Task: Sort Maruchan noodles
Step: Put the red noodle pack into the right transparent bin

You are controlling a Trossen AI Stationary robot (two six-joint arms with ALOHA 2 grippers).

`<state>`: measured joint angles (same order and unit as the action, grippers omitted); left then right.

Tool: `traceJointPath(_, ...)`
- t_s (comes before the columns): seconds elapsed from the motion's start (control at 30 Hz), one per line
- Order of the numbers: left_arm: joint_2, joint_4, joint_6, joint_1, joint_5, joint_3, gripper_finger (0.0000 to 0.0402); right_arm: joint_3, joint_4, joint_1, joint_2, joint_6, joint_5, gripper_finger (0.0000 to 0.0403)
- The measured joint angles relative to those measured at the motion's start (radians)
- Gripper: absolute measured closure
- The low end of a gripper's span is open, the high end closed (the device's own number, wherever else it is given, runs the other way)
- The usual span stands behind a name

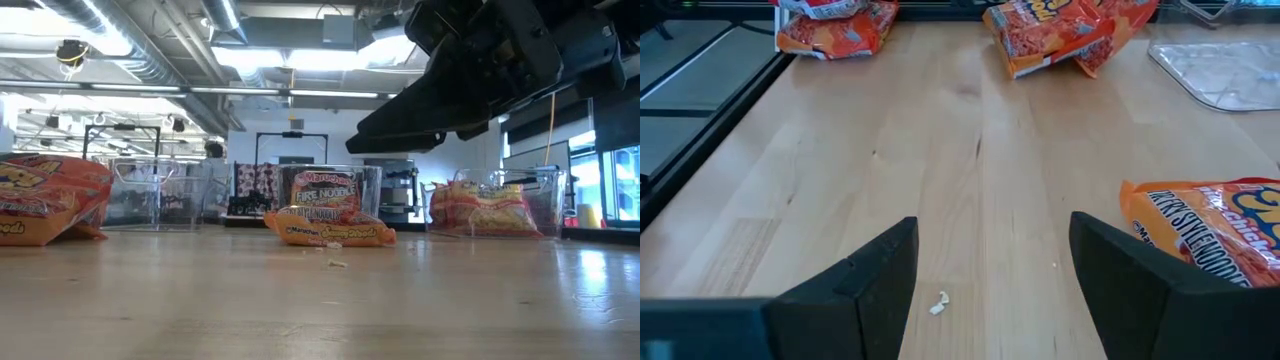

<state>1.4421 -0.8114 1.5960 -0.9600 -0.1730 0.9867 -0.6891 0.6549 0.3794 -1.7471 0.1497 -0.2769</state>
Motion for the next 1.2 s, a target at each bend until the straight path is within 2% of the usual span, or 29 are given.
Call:
traceJointPath(0.1, 0.0, 0.071, 0.0, 0.0, 0.01, -0.042, 0.0186, 0.0, 0.0, 0.0, 0.0, 0.0, 0.0, 0.0164)
traceJointPath(0.3, 0.0, 0.089, -0.002, 0.003, 0.002, -0.102, 0.0187, 0.0, 0.0, 0.0, 0.0, 0.0, 0.0, 0.0164)
traceJointPath(0.4, 0.0, 0.124, -0.014, 0.006, -0.002, -0.107, 0.0202, 0.0, 0.0, 0.0, 0.0, 0.0, 0.0, 0.0164)
traceJointPath(0.57, 0.0, 0.168, -0.027, 0.006, -0.001, -0.131, 0.0267, 0.0, 0.0, 0.0, 0.0, 0.0, -0.028, 0.0164)
traceJointPath(0.8, 0.0, 0.181, -0.08, 0.011, -0.002, -0.143, 0.0388, 0.0, 0.0, 0.0, 0.0, 0.001, -0.028, 0.0164)
traceJointPath(0.97, 0.0, 0.163, -0.094, 0.045, 0.004, -0.135, 0.0396, 0.0, 0.0, 0.0, 0.0, 0.001, -0.029, 0.0164)
traceJointPath(1.2, 0.0, 0.078, -0.24, 0.162, 0.104, -0.027, 0.0399, 0.0, 0.0, 0.0, 0.0, 0.001, -0.027, 0.0164)
